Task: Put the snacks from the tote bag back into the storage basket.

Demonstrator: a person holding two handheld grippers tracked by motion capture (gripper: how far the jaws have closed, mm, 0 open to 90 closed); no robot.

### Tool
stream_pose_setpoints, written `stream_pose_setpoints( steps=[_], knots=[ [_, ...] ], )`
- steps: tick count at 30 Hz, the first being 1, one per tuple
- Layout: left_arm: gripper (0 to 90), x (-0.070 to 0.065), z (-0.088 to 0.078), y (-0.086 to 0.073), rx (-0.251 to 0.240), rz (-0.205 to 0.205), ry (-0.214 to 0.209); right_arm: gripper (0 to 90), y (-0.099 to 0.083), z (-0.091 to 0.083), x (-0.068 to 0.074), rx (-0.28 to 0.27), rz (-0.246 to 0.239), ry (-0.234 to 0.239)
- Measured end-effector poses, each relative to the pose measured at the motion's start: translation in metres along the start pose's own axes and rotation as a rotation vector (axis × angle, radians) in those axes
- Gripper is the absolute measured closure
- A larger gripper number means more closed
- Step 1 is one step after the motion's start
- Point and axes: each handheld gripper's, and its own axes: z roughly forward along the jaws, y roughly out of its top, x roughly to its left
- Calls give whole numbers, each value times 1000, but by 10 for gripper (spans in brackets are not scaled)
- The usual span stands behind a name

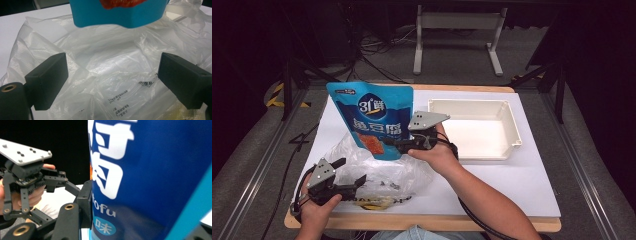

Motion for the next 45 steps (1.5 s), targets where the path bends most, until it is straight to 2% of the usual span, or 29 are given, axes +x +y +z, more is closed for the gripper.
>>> stream_pose_setpoints(
  steps=[7,27,33,45],
  knots=[
    [102,0,0,0,5,4,0,526,13,-8,-2,-13,-9,-5],
    [100,0,0,0,5,-2,1,524,26,-16,-4,-31,-18,5],
    [100,0,0,0,4,0,3,525,27,-24,-9,-38,-14,-13],
    [101,0,2,0,7,0,2,525,28,-54,-28,-44,3,-70]
  ],
)
